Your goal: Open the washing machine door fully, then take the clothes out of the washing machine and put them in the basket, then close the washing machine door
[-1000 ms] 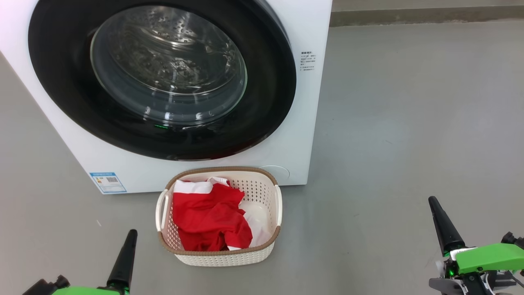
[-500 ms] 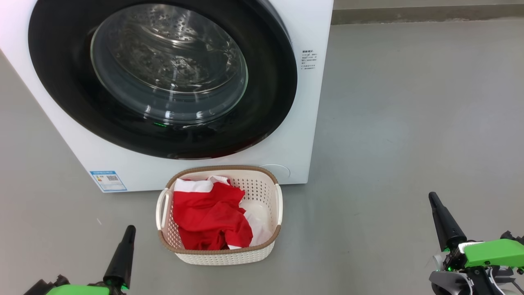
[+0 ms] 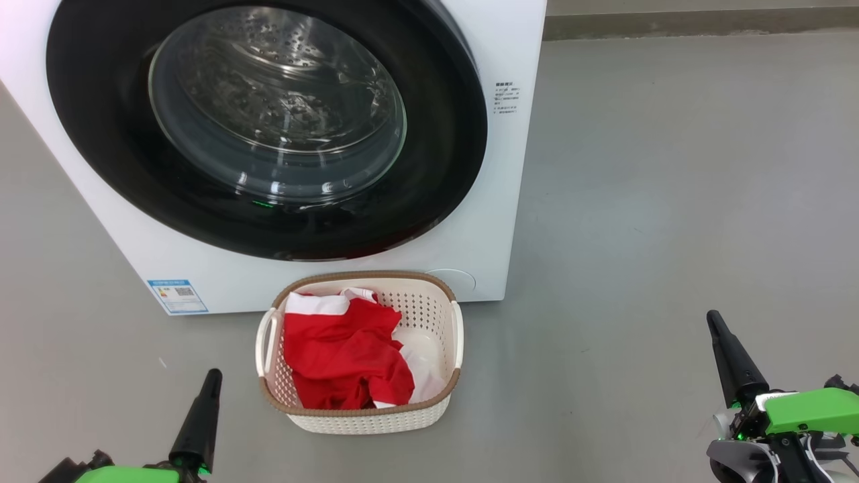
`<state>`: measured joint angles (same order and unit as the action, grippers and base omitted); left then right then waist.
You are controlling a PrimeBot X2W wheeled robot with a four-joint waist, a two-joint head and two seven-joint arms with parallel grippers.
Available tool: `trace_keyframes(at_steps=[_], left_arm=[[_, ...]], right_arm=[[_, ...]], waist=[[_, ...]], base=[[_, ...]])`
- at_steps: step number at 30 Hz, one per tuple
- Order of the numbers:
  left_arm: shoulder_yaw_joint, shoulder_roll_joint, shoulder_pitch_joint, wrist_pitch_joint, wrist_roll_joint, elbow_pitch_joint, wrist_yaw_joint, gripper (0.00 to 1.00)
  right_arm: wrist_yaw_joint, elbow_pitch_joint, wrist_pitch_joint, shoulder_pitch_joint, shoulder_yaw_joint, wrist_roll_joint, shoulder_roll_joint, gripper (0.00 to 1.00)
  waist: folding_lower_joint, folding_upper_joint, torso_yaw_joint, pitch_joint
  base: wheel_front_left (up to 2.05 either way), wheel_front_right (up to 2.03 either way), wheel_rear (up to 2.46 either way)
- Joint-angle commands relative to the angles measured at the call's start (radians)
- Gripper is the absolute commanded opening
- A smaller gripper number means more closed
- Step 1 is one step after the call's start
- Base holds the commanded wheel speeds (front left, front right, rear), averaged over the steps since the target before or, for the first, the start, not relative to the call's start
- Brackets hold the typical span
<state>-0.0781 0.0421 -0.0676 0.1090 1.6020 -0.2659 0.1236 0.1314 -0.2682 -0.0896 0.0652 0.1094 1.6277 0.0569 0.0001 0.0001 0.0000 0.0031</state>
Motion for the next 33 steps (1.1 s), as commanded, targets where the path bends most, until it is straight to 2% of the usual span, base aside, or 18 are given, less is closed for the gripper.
trace_keyframes(at_steps=[1,33], left_arm=[[-0.036,0.008,-0.040,0.004,0.006,0.020,0.007,0.00],[-0.036,0.008,-0.040,0.004,0.007,0.021,0.007,0.00]], right_arm=[[-0.001,0.025,-0.004,0.040,-0.020,0.001,0.011,0.00],[-0.001,0.024,-0.011,0.041,-0.012,-0.006,0.005,0.00]], waist=[[0.0000,-0.0001,0.000,0.000],[0.0000,-0.0001,0.000,0.000]], base=[[0.00,0.00,0.00],[0.00,0.00,0.00]])
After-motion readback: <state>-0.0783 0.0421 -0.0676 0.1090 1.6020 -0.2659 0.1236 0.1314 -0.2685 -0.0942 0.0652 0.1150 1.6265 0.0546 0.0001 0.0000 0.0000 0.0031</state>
